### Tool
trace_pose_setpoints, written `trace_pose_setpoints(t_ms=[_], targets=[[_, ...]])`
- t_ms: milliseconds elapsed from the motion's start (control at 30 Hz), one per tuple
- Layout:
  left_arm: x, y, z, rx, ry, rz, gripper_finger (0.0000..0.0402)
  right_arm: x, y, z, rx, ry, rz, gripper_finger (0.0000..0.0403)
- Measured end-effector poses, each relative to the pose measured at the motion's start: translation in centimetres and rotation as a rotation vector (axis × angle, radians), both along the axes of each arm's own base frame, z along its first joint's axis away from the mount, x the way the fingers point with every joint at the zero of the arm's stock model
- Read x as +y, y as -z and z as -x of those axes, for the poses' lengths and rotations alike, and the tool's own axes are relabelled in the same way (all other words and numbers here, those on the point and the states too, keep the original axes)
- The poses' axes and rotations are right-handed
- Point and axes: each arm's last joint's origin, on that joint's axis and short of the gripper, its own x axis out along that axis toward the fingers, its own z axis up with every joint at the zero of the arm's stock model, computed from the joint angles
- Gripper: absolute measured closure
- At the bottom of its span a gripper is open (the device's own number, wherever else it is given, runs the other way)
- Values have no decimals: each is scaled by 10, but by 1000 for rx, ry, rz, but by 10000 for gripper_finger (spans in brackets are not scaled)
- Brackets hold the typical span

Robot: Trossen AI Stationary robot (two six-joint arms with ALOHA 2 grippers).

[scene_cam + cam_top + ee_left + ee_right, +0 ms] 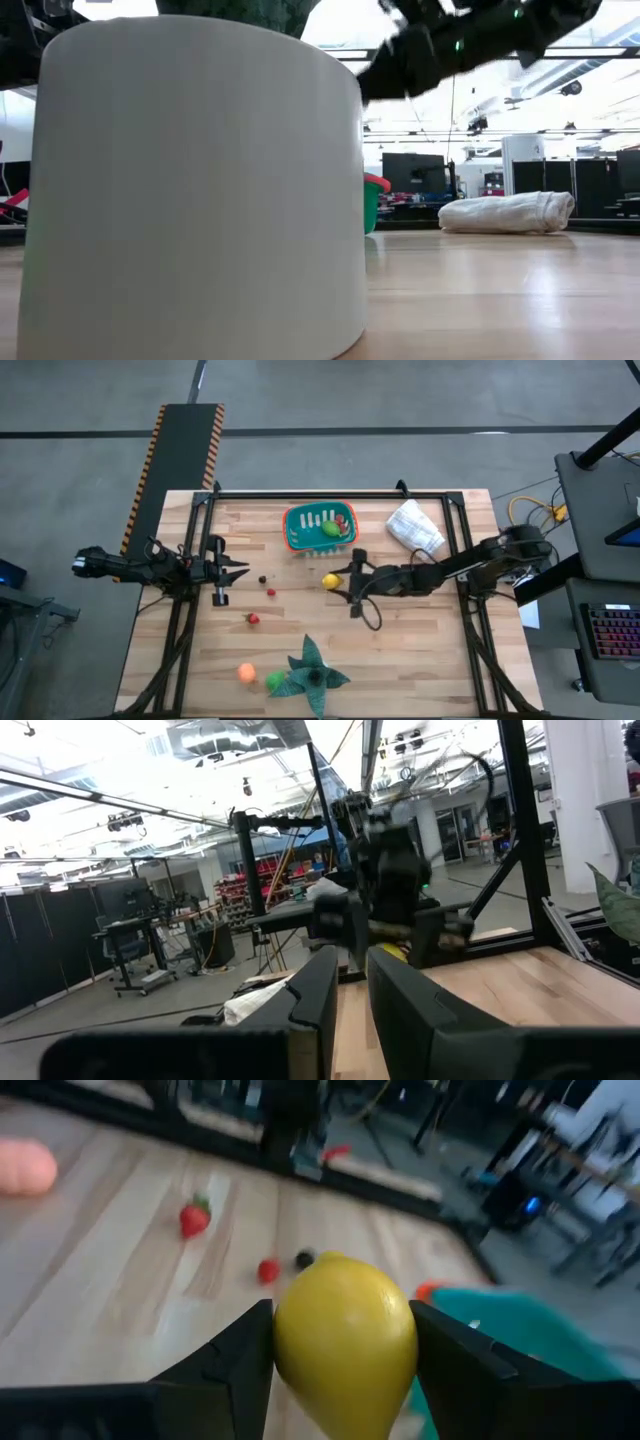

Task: Pick and placing Produce into tupperware
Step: Put the yellow lemon toy into the bin

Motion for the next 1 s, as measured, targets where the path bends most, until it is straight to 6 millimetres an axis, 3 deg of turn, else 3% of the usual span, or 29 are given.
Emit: trace_pose_setpoints(t_ms=[267, 500, 800, 1000], targets=[[0, 1, 0, 7, 0, -1, 356, -6, -50, 25, -111, 30, 104, 212], [0, 2, -1, 17, 0, -3, 356, -9, -80, 47, -191, 27, 115, 212], [0, 2, -2, 22, 0, -4, 356, -13, -99, 72, -192, 24, 127, 212], [0, 2, -2, 22, -1, -4, 356, -17, -91, 87, -97, 73, 111, 212]])
